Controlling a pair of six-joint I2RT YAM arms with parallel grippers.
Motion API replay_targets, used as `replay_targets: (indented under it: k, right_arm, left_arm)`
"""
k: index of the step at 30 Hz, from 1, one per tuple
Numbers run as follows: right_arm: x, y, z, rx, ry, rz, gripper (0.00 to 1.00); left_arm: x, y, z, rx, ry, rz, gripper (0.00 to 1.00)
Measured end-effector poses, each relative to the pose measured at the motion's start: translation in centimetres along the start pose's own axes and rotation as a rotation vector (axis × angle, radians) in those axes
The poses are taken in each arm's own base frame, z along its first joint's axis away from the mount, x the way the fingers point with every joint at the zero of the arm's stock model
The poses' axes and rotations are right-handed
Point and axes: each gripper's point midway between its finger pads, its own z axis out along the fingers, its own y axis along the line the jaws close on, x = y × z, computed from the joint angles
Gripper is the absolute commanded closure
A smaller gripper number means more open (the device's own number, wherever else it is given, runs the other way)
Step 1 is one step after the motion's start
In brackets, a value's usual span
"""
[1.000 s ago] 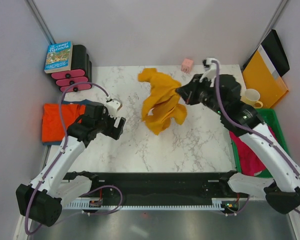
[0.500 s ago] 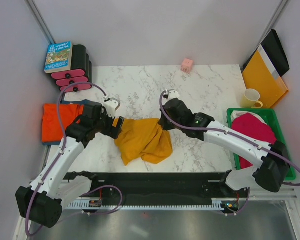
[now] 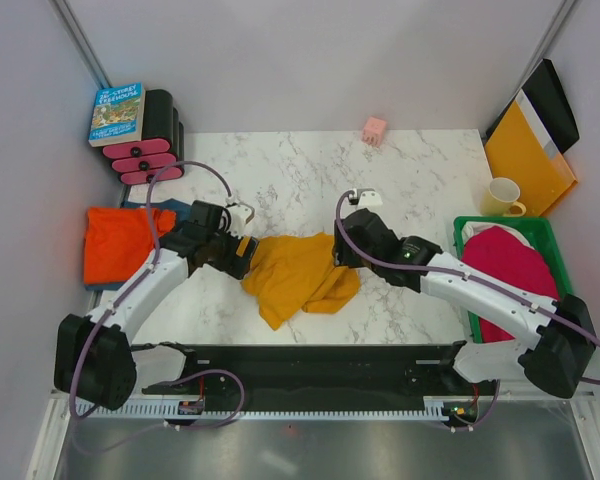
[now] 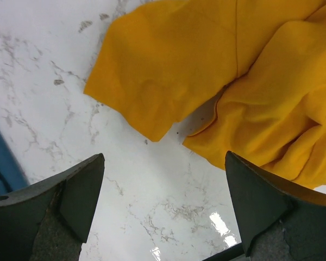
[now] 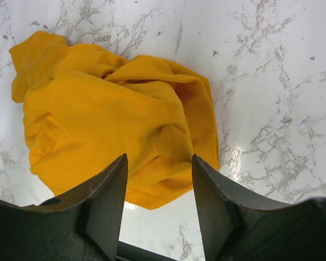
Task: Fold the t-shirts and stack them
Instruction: Move the tshirt to the center of the board, then flatten out the tshirt
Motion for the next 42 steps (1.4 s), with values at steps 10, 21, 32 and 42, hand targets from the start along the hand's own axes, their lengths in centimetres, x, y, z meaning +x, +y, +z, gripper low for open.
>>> replay_targets:
  k: [10, 21, 32, 42]
  right_arm:
    - [0.5, -1.6, -1.4, 0.034, -0.017, 0.037, 0.42]
    - [0.0, -2.0, -2.0, 0.053, -0.043, 0.069, 0.42]
    - [0.5, -1.8, -1.6, 0.066, -0.038, 0.093, 0.43]
    - [1.4, -3.2, -1.7, 0.117, -0.043, 0.111, 0.33]
  left_arm:
    - [3.5, -1.5, 3.9, 0.104, 0.138, -0.005, 0.13]
    - [2.7, -4.3, 3.3, 0.276, 0.079, 0.071, 0.11]
    - [5.6, -5.3, 5.7, 0.365, 0.220, 0.060, 0.96]
    - [1.9, -3.2, 2.7, 0.258, 0.056, 0.085, 0.98]
